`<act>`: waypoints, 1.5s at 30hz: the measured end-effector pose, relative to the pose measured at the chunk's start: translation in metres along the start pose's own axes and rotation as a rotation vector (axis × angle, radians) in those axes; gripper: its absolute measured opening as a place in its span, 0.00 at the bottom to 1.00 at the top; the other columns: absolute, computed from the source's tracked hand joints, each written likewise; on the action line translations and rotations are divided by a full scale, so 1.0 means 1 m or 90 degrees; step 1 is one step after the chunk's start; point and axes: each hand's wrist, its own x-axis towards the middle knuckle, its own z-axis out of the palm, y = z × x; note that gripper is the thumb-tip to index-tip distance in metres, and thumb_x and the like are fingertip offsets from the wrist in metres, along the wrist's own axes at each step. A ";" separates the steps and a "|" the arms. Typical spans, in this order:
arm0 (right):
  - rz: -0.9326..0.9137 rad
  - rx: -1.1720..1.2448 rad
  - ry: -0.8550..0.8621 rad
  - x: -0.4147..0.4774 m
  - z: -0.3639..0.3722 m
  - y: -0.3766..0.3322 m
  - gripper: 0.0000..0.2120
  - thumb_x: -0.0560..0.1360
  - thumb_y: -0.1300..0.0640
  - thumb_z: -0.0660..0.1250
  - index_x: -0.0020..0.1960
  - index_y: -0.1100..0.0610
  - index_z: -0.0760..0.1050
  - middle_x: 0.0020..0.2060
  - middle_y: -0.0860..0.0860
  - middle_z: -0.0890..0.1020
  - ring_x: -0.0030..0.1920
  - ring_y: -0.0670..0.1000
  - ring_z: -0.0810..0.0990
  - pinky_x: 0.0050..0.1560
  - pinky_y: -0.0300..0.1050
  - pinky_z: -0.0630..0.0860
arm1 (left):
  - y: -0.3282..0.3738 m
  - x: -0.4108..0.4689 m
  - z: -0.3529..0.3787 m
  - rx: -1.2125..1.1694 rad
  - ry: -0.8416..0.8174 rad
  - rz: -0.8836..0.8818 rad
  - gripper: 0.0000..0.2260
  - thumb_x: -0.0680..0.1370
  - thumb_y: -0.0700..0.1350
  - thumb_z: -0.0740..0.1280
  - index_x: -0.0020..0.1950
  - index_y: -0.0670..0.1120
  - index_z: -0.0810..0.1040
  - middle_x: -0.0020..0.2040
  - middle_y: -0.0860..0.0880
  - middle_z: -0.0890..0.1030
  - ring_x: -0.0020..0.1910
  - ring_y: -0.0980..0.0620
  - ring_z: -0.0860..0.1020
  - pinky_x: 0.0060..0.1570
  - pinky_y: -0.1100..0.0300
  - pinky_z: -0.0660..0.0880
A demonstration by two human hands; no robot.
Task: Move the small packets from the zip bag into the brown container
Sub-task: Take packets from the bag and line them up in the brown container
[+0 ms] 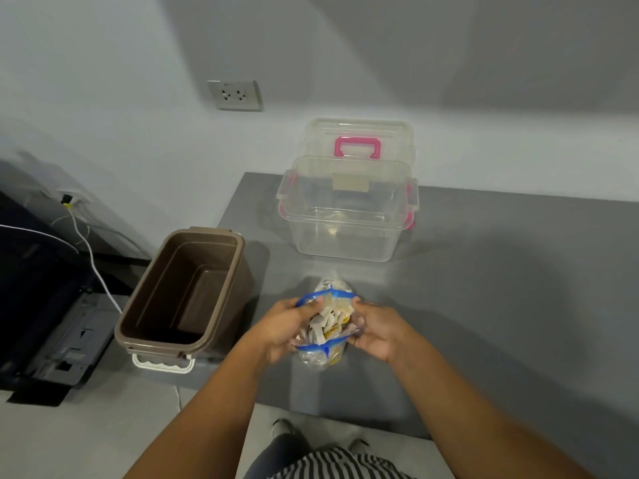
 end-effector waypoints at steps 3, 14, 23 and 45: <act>0.001 0.034 0.066 0.008 0.004 -0.001 0.06 0.83 0.60 0.63 0.48 0.60 0.74 0.31 0.56 0.77 0.35 0.54 0.79 0.43 0.55 0.80 | 0.002 0.004 0.000 0.051 0.031 0.006 0.16 0.81 0.51 0.67 0.59 0.40 0.81 0.50 0.41 0.86 0.49 0.41 0.85 0.53 0.45 0.81; -0.080 -0.080 -0.003 0.009 0.021 0.021 0.14 0.83 0.54 0.62 0.51 0.64 0.79 0.34 0.56 0.82 0.37 0.56 0.83 0.44 0.49 0.81 | 0.016 0.027 -0.010 0.012 0.116 -0.038 0.15 0.83 0.53 0.62 0.57 0.42 0.80 0.42 0.44 0.86 0.33 0.50 0.84 0.31 0.57 0.80; -0.145 -0.047 0.039 0.005 0.032 0.032 0.10 0.83 0.56 0.64 0.55 0.64 0.75 0.47 0.63 0.85 0.43 0.58 0.87 0.45 0.53 0.84 | 0.027 0.035 -0.024 0.209 0.137 0.038 0.12 0.83 0.49 0.63 0.47 0.42 0.78 0.34 0.47 0.79 0.27 0.52 0.76 0.37 0.56 0.77; -0.136 0.028 0.084 0.005 0.045 0.034 0.11 0.84 0.55 0.61 0.51 0.62 0.75 0.42 0.61 0.79 0.38 0.56 0.78 0.46 0.55 0.78 | 0.022 -0.013 -0.029 0.825 0.047 0.463 0.07 0.75 0.53 0.73 0.51 0.52 0.84 0.44 0.54 0.84 0.43 0.56 0.82 0.49 0.57 0.81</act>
